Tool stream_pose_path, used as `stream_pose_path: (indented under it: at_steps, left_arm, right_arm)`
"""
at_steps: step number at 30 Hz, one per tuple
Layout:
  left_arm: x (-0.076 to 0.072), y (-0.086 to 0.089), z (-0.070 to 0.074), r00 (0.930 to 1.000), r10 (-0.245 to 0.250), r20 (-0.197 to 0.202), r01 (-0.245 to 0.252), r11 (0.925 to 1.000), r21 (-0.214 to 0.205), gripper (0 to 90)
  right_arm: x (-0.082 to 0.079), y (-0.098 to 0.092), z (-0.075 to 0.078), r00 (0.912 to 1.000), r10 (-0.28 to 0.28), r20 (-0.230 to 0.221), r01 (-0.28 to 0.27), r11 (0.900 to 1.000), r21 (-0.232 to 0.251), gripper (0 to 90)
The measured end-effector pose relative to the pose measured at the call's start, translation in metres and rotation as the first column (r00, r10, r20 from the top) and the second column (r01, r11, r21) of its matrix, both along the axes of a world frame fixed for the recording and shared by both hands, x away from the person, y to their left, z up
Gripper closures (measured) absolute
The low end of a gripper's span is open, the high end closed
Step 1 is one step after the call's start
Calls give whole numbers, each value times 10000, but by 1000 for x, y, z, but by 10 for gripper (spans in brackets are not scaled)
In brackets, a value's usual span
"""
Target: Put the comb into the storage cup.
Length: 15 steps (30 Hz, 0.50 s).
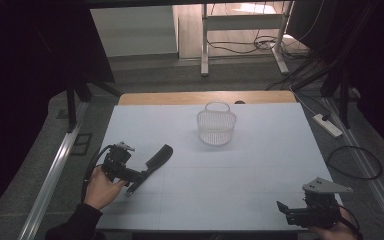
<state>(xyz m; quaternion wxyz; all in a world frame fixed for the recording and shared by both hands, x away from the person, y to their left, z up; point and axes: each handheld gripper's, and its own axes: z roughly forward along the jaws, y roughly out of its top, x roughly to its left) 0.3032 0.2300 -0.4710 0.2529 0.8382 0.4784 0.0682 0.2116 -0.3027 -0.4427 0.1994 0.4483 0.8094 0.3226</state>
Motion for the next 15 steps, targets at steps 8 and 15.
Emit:
stream_pose_path:
  at_steps: [8, 15]
  left_arm:
    - [1, -1, -8, 9993, -348, 165, 348, 9994, 55, 0]
    - [5, -3, -17, 9990, -455, 26, 455, 9989, 120, 0]
  right_arm:
    - [0, 0, 0, 10000, 23, 34, -23, 10000, -8, 10]
    - [0, 1, 0, 10000, 15, -55, -16, 10000, -41, 11]
